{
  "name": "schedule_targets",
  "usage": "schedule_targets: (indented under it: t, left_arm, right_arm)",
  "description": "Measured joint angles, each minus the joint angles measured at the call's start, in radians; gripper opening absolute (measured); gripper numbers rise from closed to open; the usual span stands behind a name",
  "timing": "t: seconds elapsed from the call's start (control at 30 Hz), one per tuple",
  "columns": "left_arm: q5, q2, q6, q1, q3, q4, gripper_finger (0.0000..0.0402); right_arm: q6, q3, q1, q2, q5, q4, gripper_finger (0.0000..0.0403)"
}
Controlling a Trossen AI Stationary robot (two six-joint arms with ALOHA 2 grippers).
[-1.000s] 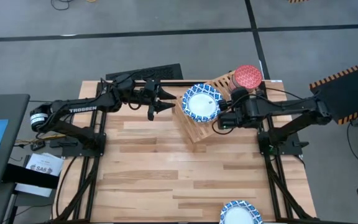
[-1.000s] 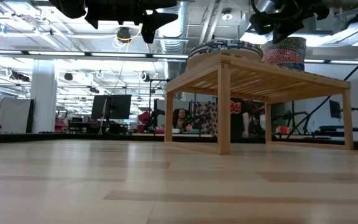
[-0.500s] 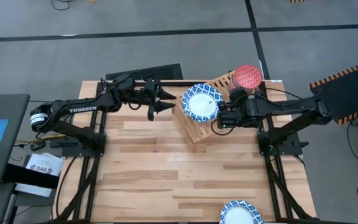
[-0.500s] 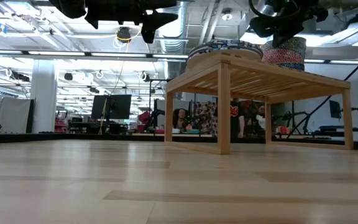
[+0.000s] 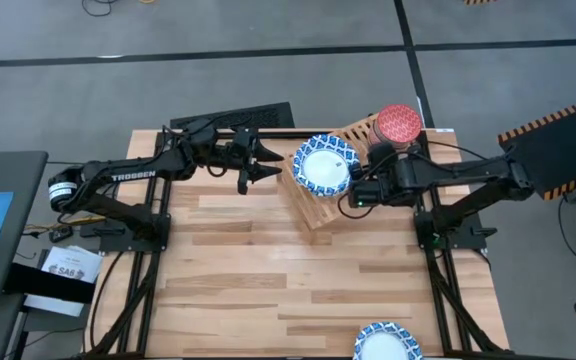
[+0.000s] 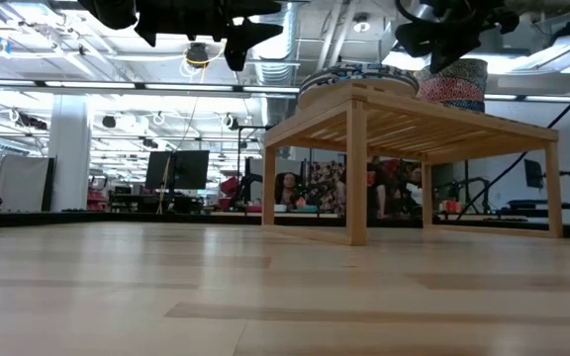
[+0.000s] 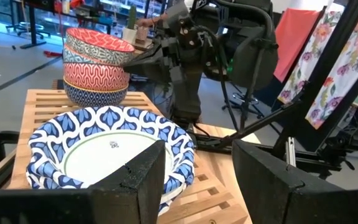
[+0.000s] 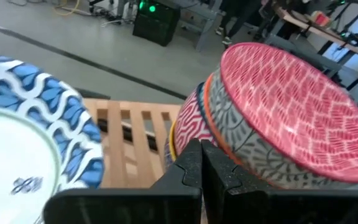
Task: Place and stack bowls onto a shelf
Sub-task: Adjust the colored pattern bowls on the shelf
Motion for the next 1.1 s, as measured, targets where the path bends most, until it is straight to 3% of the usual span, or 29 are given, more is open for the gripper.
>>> schedule_targets:
  t: [0.43, 0.87, 1.1]
  left_arm:
    - [-0.007, 0.000, 0.020, 0.000, 0.000, 0.000, 0.0171]
    - [-0.007, 0.000, 0.022, 0.000, 0.000, -0.002, 0.0171]
    - [-0.007, 0.000, 0.017, 0.000, 0.000, -0.007, 0.0171]
  right_arm:
    - [-0.040, 0.000, -0.057, 0.000, 0.013, 0.013, 0.0018]
    - [-0.067, 0.000, -0.084, 0.000, -0.115, 0.018, 0.0019]
    - [-0.065, 0.000, -0.064, -0.001, -0.117, 0.055, 0.0019]
